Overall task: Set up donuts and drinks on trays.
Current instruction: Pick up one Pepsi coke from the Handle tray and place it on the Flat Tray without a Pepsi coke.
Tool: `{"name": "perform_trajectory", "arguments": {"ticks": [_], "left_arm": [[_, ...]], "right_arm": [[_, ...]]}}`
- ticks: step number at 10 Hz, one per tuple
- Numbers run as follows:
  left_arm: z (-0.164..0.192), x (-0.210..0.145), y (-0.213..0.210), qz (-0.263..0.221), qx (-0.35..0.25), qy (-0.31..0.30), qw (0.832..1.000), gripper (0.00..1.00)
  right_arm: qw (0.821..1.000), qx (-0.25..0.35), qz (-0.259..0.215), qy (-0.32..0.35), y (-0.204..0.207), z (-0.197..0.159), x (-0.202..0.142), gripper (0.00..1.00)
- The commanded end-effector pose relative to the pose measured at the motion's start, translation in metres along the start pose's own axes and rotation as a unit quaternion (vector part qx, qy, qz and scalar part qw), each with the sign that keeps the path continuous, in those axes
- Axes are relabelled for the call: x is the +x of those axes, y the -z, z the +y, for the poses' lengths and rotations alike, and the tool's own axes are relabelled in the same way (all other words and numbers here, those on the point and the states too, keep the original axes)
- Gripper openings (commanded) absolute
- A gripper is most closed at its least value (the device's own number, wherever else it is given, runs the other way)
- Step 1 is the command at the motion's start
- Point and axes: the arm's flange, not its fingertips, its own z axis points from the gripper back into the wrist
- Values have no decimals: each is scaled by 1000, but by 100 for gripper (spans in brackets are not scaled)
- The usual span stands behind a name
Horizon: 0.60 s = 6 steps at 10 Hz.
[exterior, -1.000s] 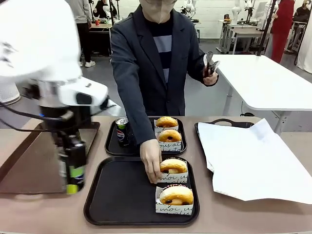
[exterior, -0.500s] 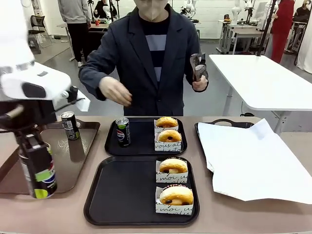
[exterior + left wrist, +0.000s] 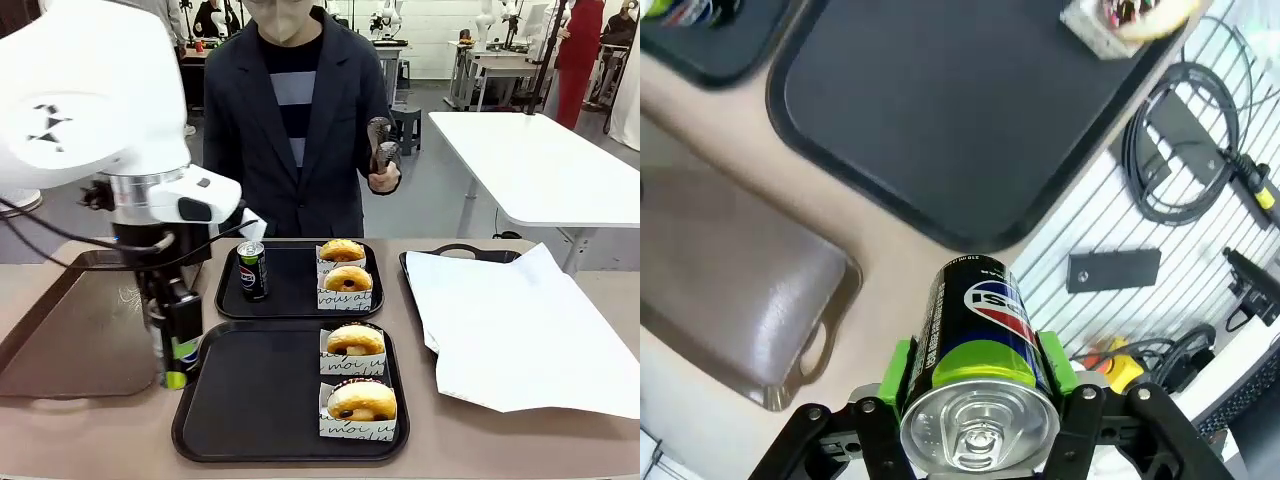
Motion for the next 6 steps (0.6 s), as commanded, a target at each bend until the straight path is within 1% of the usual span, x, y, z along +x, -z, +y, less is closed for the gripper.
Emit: {"name": "perform_trajectory", "arguments": {"ticks": [1, 3, 4, 6], "left_arm": [[5, 33, 1, -12, 0, -27, 1000, 59], [7, 60, 18, -21, -17, -50, 998, 59], [5, 65, 27, -40, -7, -62, 997, 59], [0, 68, 45, -81, 2, -59, 995, 59]], "right_arm": [[1000, 11, -8, -8, 1, -1, 1, 100], [1000, 11, -8, -8, 1, -1, 1, 100], [1000, 11, -8, -8, 1, -1, 1, 100], [1000, 11, -8, -8, 1, -1, 1, 100]]}}
